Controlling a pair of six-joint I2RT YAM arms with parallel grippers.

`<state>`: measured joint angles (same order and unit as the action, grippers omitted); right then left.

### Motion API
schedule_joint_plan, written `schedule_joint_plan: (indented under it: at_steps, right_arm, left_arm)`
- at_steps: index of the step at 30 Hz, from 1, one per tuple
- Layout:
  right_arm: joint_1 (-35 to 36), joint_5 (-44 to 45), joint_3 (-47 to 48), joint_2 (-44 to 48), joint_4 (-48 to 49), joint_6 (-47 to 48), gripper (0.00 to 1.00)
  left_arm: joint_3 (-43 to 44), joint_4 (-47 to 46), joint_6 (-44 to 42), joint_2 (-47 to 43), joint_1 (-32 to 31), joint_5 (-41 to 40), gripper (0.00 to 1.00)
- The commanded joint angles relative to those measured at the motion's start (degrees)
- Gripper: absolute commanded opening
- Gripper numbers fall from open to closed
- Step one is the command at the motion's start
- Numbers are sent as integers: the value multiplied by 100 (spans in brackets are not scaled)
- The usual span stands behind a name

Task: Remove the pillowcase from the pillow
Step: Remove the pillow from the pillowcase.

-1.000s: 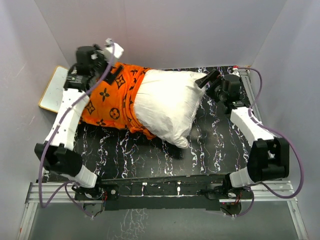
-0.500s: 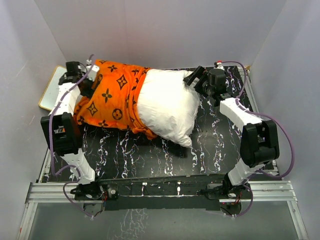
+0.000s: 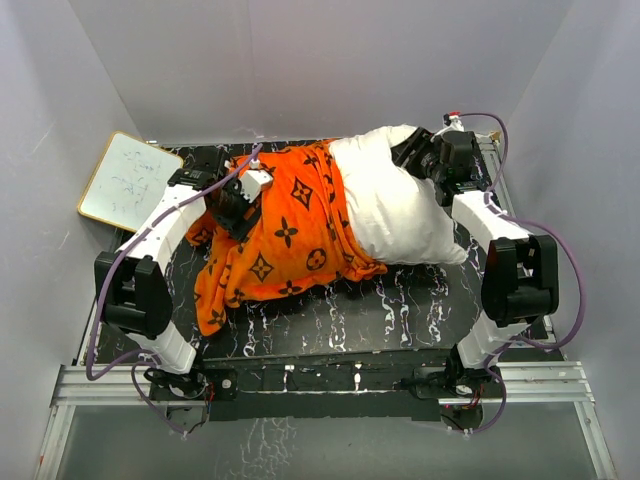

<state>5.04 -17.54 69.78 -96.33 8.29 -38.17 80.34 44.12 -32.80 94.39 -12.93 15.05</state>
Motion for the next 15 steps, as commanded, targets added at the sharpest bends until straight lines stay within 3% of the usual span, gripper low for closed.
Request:
schedule_joint_plan:
  at_steps: [1, 3, 4, 9, 15]
  right_arm:
    - [429, -1510, 215, -70, -112, -109, 45]
    - [435, -1265, 310, 4, -379, 121, 18]
    - [436, -999, 357, 104, -518, 231, 9]
    - [440, 62, -2, 1009, 4, 590, 8]
    - [438, 487, -1755, 2729, 3269, 763, 8]
  left_arm:
    - [157, 129, 276, -111, -360, 1238, 75]
    - [151, 31, 265, -166, -366, 1094, 74]
    - [154, -4, 265, -190, -360, 1052, 74]
    - [268, 37, 350, -403, -364, 1045, 77]
    - [280, -45, 419, -1122, -27, 791, 90]
